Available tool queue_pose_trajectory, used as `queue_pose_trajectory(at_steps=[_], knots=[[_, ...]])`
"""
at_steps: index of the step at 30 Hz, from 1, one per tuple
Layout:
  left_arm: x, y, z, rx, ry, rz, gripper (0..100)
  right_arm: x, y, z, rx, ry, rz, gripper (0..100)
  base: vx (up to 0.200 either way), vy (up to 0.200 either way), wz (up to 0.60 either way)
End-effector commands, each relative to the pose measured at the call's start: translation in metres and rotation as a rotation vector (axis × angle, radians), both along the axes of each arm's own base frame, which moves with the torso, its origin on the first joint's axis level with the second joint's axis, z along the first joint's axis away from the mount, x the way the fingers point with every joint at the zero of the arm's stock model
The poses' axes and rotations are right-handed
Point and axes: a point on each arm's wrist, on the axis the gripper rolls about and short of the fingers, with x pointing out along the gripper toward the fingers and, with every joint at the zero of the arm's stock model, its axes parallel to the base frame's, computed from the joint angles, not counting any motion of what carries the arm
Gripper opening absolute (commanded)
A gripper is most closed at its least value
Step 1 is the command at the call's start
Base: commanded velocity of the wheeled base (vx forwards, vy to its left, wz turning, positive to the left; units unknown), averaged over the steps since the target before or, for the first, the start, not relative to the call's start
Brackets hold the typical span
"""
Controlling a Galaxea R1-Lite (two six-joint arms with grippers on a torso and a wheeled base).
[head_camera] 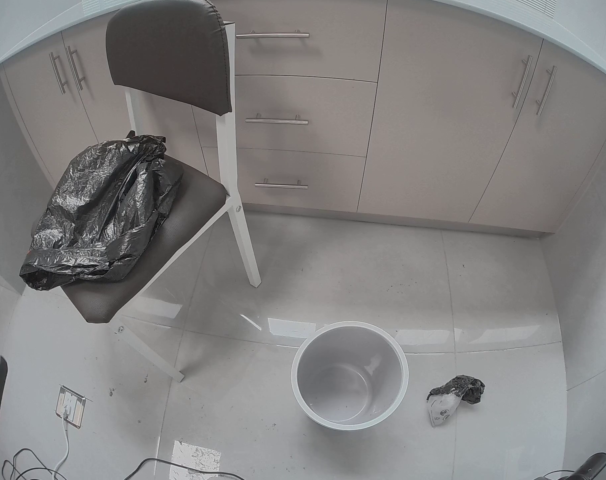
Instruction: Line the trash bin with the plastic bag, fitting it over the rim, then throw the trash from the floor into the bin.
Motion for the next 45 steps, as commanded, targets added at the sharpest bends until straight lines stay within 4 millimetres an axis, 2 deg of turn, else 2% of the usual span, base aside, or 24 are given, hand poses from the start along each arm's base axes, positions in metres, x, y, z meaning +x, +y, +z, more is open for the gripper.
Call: queue_pose_trajectory(at_steps=[1,4,5,6,7,9,10,13,16,20,24,26,30,34,36,38,45], knots=[[0.129,-0.021,0.038,0.243,0.332,-0.114,100,0.109,0.018,-0.034,0.139,0.231,0.099,0,0.0,0.0,0.0],[0.16,-0.026,0.026,0.402,0.381,-0.152,100,0.122,0.02,-0.05,0.135,0.265,0.101,0,0.0,0.0,0.0],[0.163,-0.027,0.025,0.421,0.386,-0.158,100,0.123,0.02,-0.05,0.135,0.262,0.099,0,0.0,0.0,0.0],[0.181,-0.03,0.017,0.51,0.413,-0.176,100,0.126,0.02,-0.055,0.144,0.262,0.096,0,0.0,0.0,0.0],[0.187,-0.031,0.015,0.529,0.418,-0.182,100,0.127,0.02,-0.056,0.145,0.264,0.097,0,0.0,0.0,0.0],[0.193,-0.032,0.013,0.542,0.416,-0.184,100,0.128,0.02,-0.058,0.143,0.265,0.096,0,0.0,0.0,0.0],[0.204,-0.031,0.01,0.537,0.423,-0.166,100,0.128,0.02,-0.059,0.144,0.273,0.097,0,0.0,0.0,0.0],[0.215,-0.022,0.001,0.535,0.46,-0.122,100,0.129,0.02,-0.059,0.144,0.274,0.096,0,0.0,0.0,0.0],[0.224,-0.023,-0.005,0.559,0.49,-0.136,100,0.129,0.02,-0.059,0.145,0.275,0.098,0,0.0,0.0,0.0],[0.238,-0.024,-0.006,0.626,0.464,-0.16,100,0.13,0.02,-0.058,0.146,0.27,0.097,0,0.0,0.0,0.0],[0.263,-0.028,-0.008,0.681,0.426,-0.161,100,0.13,0.02,-0.058,0.146,0.27,0.097,0,0.0,0.0,0.0],[0.269,-0.029,-0.009,0.686,0.42,-0.156,100,0.13,0.02,-0.059,0.147,0.273,0.097,0,0.0,0.0,0.0],[0.264,-0.021,-0.011,0.678,0.434,-0.126,100,0.131,0.02,-0.059,0.156,0.278,0.098,0,0.0,0.0,0.0],[0.258,0.001,-0.011,0.652,0.455,-0.04,100,0.131,0.02,-0.059,0.16,0.279,0.098,0,0.0,0.0,0.0],[0.257,0.03,-0.011,0.622,0.489,0.066,100,0.132,0.021,-0.06,0.16,0.283,0.098,0,0.0,0.0,0.0],[0.253,0.049,-0.01,0.603,0.51,0.139,100,0.134,0.021,-0.062,0.159,0.292,0.097,0,0.0,0.0,0.0],[0.233,0.078,-0.004,0.559,0.497,0.205,100,0.138,0.021,-0.066,0.166,0.318,0.095,0,0.0,0.0,0.0]])
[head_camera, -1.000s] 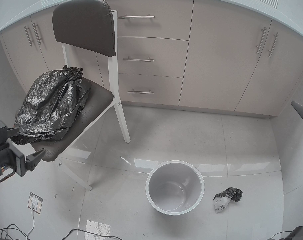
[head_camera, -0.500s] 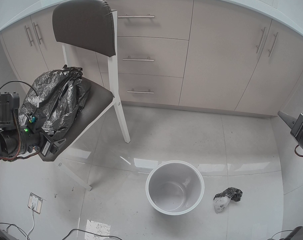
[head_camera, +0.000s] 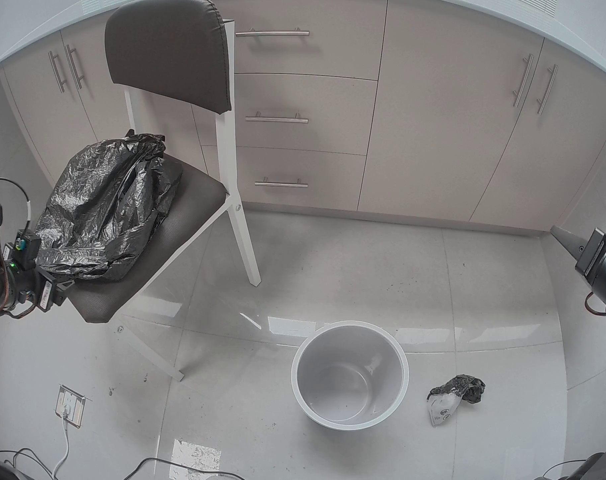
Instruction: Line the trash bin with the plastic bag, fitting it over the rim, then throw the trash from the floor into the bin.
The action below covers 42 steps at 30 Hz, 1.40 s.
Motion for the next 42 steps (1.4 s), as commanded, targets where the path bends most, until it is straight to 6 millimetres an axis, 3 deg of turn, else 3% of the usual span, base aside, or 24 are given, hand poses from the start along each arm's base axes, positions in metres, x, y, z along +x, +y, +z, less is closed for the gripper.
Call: queue_pose_trajectory(at_steps=[1,6,15,25,42], knots=[[-0.021,0.029,0.006,0.002,-0.029,0.089,100,0.004,0.001,-0.004,0.004,0.024,0.001,0,0.0,0.0,0.0],[-0.028,0.053,-0.001,0.073,0.021,0.146,100,0.006,-0.001,-0.004,0.015,0.026,-0.012,0,0.0,0.0,0.0],[-0.027,0.064,-0.013,0.1,0.081,0.124,100,0.008,-0.003,-0.005,0.015,0.034,-0.02,0,0.0,0.0,0.0],[0.01,0.089,-0.036,0.185,-0.011,0.13,100,0.011,-0.008,-0.005,0.018,0.039,-0.029,0,0.0,0.0,0.0],[0.022,0.093,-0.042,0.17,-0.019,0.117,100,0.014,-0.013,-0.006,0.056,0.055,-0.022,0,0.0,0.0,0.0]])
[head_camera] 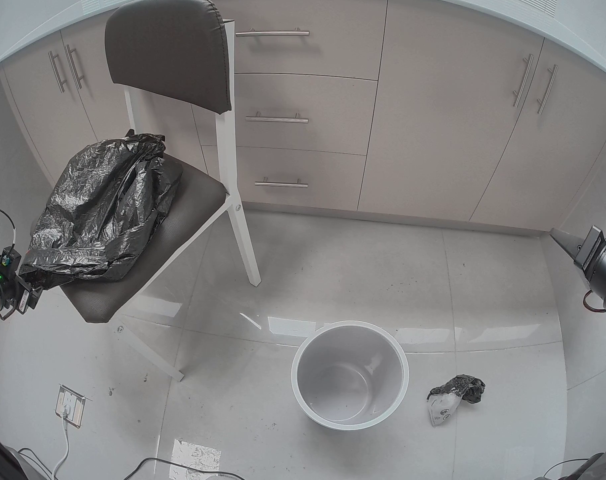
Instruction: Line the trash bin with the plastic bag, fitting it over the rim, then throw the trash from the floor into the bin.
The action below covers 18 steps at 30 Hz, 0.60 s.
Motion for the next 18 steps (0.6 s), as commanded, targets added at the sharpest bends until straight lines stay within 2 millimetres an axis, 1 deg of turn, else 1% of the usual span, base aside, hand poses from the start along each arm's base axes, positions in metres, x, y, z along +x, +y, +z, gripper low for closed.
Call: queue_pose_trajectory(at_steps=[1,5,9,15,17,18], knots=[[0.008,0.003,0.001,0.005,-0.016,-0.003,100,0.001,0.0,-0.001,0.001,0.003,0.0,0,0.0,0.0,0.0],[0.016,0.008,0.005,0.016,-0.039,-0.002,100,0.001,0.0,-0.001,0.001,0.003,0.001,0,0.0,0.0,0.0],[0.02,0.01,0.006,0.02,-0.047,-0.002,100,0.003,0.0,-0.002,0.002,-0.015,0.008,0,0.0,0.0,0.0],[0.027,0.012,0.005,0.018,-0.09,0.003,100,0.006,0.0,-0.004,0.002,-0.011,0.008,0,0.0,0.0,0.0],[0.03,0.012,0.003,0.004,-0.113,0.007,100,0.006,0.0,-0.004,0.003,-0.01,0.007,0,0.0,0.0,0.0],[0.035,0.011,-0.001,-0.014,-0.143,0.007,100,0.006,0.0,-0.004,0.003,-0.012,0.007,0,0.0,0.0,0.0]])
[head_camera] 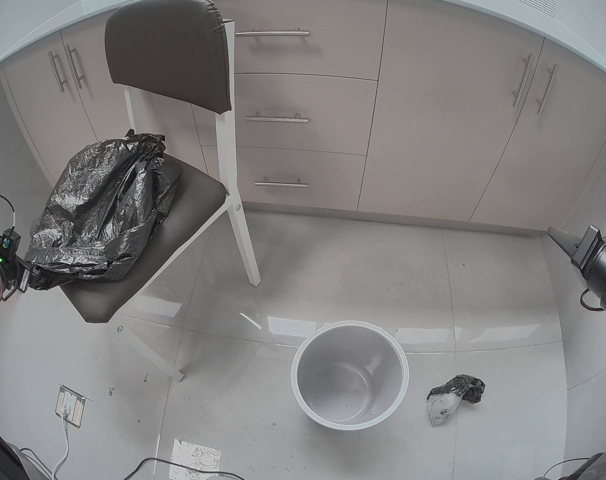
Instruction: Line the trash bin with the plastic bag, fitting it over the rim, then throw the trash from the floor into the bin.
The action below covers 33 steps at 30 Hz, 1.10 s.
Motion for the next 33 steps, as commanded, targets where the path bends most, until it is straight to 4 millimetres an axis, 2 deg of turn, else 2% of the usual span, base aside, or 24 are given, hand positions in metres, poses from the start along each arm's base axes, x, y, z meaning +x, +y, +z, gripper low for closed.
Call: queue_pose_trajectory(at_steps=[1,11,18,30,31,33], knots=[[0.01,0.0,-0.01,-0.033,-0.04,-0.002,100,0.001,0.0,-0.001,0.001,0.002,0.001,0,0.0,0.0,0.0],[0.015,-0.003,-0.025,-0.05,-0.068,-0.032,100,0.001,0.0,0.0,0.001,0.0,0.001,0,0.0,0.0,0.0],[0.018,-0.012,-0.022,-0.099,-0.095,-0.053,100,0.001,0.0,-0.001,0.001,0.002,0.002,0,0.0,0.0,0.0],[0.02,-0.012,-0.024,-0.105,-0.095,-0.056,100,0.002,0.0,-0.001,0.001,0.005,0.002,0,0.0,0.0,0.0],[0.02,-0.012,-0.024,-0.106,-0.094,-0.055,0,0.002,0.0,-0.001,0.001,0.005,0.002,0,0.0,0.0,0.0],[0.02,-0.012,-0.024,-0.106,-0.094,-0.056,0,0.002,0.0,-0.001,0.001,0.005,0.002,0,0.0,0.0,0.0]])
